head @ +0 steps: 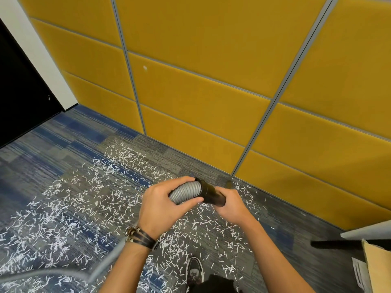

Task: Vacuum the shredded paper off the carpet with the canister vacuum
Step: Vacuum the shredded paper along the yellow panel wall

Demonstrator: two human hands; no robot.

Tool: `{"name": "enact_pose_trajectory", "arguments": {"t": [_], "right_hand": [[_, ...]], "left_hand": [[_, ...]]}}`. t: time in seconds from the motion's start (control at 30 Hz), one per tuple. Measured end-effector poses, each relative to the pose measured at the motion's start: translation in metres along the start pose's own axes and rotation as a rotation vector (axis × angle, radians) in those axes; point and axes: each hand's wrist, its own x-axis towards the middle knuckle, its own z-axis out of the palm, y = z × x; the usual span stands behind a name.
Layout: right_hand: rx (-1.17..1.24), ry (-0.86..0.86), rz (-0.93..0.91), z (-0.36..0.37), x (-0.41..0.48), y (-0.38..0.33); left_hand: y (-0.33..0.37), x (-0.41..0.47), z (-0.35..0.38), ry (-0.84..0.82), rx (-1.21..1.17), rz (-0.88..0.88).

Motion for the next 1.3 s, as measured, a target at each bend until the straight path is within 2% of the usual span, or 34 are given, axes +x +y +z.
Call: {"name": "enact_pose_trajectory", "arguments": {"t": [0.23, 0.43, 0.6, 0.87, 1.03, 1.3], "right_hand": [[-0.031, -0.031, 0.043, 0.004, -0.001, 0.019], [-0.079, -0.052, 0.026, -0.01, 0.003, 0.016], [-0.171, -0.146, 0.066, -0.022, -0.006, 0.037], [-0.238, -0.133, 0.16, -0.027, -0.025, 0.062], [-0.25, -0.147, 0.157, -0.027, -0.012, 0.057], [-0.219, -0.185, 0.04, -0.014, 0.018, 0.036]], "left_hand": [[-0.014, -0.002, 0.02, -0.056, -0.026, -0.056], [-0.025, -0.002, 0.025, -0.041, -0.075, -0.117], [-0.03, -0.011, 0.043, -0.15, -0.102, -0.141], [-0.039, -0.013, 0.066, -0.218, -0.076, -0.155], [-0.042, -0.005, 0.067, -0.171, -0.011, -0.152], [-0.048, -0.006, 0.042, -0.051, -0.023, -0.149]]}}
